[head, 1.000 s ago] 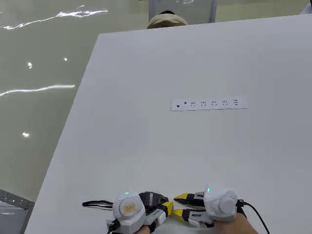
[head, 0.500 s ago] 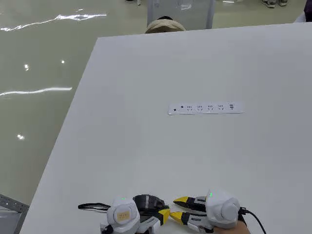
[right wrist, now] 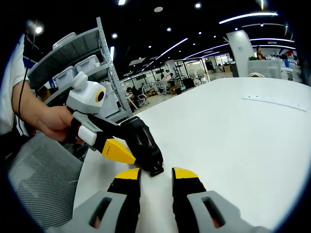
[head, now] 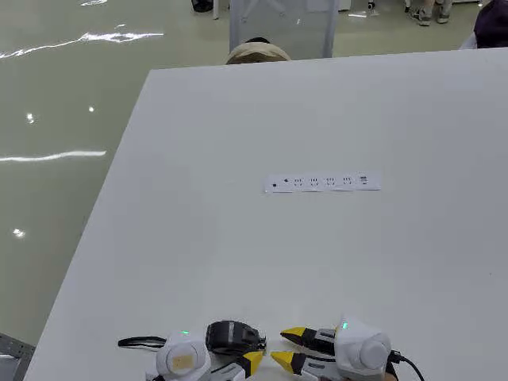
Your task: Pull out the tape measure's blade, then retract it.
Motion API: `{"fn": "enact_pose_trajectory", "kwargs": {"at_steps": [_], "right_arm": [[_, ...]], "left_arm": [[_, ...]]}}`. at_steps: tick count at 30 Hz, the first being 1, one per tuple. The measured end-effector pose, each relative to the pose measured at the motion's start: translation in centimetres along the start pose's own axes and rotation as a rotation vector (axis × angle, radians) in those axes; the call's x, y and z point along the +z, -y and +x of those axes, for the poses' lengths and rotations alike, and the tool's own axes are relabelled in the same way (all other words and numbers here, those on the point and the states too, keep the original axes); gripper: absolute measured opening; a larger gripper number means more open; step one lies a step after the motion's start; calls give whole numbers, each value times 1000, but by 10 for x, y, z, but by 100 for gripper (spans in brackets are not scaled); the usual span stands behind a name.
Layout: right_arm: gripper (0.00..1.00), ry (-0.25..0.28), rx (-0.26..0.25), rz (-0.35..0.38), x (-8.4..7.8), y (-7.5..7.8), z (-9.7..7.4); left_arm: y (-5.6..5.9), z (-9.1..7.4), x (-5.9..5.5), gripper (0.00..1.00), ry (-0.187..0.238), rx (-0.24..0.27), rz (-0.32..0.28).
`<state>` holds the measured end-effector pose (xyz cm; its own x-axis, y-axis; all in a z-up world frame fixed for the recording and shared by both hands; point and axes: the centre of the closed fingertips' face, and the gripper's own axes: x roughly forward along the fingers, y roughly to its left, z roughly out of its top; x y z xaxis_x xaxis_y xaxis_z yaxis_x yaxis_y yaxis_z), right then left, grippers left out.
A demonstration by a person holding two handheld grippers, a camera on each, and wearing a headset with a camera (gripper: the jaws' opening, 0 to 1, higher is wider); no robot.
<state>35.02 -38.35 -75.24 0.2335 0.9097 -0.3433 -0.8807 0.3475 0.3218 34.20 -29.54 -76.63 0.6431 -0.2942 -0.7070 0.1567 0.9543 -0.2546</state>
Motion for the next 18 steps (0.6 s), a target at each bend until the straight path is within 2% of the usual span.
{"fn": "enact_pose_trajectory", "kwargs": {"at_steps": [11,15,18], "right_arm": [[25,-4,-13,-6,0,-3,-3],[25,-7,-22,-11,-2,-6,-9],[25,-2,-33,-10,-3,-7,-16]], "left_arm": [[-13,-8,-1,74,14,7,0],[-15,-10,-2,73,18,-5,4],[-13,-11,-2,72,36,-37,-20]]}}
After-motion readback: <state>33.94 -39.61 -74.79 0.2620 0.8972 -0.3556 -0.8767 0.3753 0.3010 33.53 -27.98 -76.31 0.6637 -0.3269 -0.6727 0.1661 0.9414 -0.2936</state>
